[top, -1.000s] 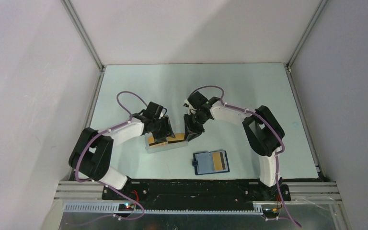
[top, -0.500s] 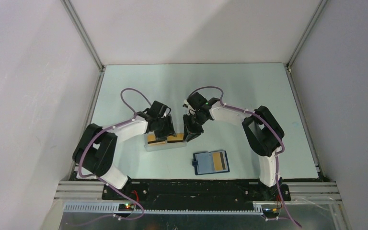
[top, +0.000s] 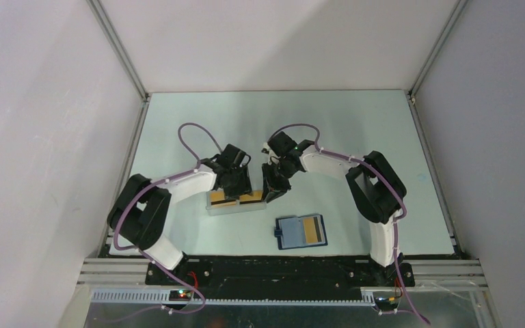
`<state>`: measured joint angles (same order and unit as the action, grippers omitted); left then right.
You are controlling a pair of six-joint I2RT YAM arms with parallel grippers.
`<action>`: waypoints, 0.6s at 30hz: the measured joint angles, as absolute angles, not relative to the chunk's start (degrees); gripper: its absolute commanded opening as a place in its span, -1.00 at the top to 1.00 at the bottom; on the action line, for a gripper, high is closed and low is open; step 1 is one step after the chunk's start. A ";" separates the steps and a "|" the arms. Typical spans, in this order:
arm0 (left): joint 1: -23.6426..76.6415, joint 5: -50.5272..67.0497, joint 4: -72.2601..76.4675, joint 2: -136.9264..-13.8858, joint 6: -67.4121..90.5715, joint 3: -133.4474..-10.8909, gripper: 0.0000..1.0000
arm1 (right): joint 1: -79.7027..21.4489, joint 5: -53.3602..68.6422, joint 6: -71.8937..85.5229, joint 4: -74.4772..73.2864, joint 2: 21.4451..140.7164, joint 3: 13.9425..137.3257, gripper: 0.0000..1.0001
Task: Put the credit cards into the card holder
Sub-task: Pick up the credit card from the storage box.
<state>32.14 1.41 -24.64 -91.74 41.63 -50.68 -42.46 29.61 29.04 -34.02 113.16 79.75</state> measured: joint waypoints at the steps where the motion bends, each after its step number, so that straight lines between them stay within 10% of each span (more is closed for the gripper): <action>1: 32.12 1.76 -24.23 -91.55 41.91 -50.41 -0.06 | -42.39 29.76 29.12 -33.82 113.03 79.48 0.57; 18: 31.33 8.97 -14.17 -81.65 48.14 -40.93 -0.03 | -41.76 30.89 30.04 -35.33 110.96 76.31 0.55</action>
